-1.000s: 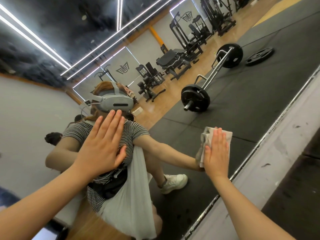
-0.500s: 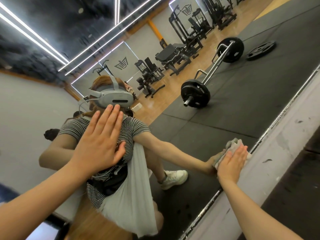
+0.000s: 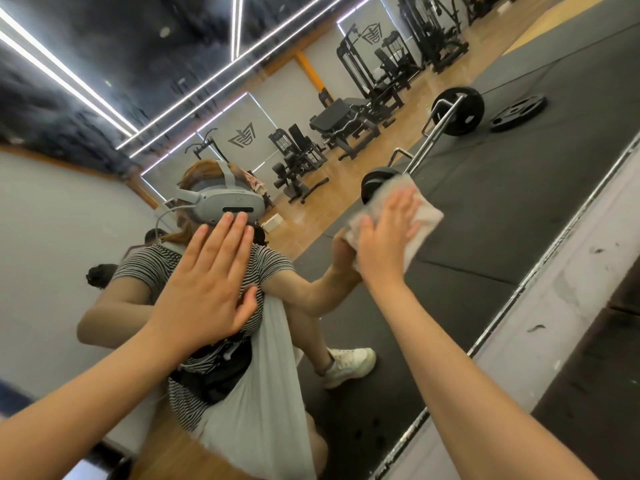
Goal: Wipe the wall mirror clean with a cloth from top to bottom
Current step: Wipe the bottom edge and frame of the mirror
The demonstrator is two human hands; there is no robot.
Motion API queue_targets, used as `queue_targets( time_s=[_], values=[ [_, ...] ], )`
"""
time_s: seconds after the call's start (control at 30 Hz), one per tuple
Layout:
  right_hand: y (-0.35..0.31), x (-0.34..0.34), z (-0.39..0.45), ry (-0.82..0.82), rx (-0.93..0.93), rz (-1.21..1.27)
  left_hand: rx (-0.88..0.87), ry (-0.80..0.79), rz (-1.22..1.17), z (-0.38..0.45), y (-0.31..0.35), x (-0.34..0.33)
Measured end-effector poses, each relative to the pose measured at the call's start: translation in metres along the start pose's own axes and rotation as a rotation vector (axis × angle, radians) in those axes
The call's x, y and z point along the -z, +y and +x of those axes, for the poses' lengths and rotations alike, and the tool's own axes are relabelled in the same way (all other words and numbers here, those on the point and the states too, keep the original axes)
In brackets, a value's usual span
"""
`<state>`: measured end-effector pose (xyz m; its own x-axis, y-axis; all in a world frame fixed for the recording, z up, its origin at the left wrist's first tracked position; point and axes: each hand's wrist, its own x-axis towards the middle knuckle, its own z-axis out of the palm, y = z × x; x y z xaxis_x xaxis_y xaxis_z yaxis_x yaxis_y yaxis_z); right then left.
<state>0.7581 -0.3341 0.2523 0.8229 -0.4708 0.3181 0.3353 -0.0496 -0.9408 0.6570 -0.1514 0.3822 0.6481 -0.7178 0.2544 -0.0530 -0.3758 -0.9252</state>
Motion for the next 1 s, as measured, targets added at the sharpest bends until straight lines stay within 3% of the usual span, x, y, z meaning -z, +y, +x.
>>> queue_targets(
  time_s=[0.2,0.37,0.57,1.0],
  values=[
    [-0.054,-0.006,-0.005,-0.287,0.481,-0.171,-0.003,-0.02,-0.005,0.0,0.0,0.001],
    [-0.042,-0.003,0.0,-0.268,0.605,-0.228,-0.001,-0.032,-0.016,0.0,-0.001,0.001],
    [0.017,0.009,0.01,-0.135,0.452,-0.294,-0.005,-0.019,-0.016,0.0,-0.001,0.002],
    [0.136,0.04,-0.012,0.021,-0.109,-0.093,0.001,-0.013,-0.03,0.0,-0.001,-0.001]
  ],
)
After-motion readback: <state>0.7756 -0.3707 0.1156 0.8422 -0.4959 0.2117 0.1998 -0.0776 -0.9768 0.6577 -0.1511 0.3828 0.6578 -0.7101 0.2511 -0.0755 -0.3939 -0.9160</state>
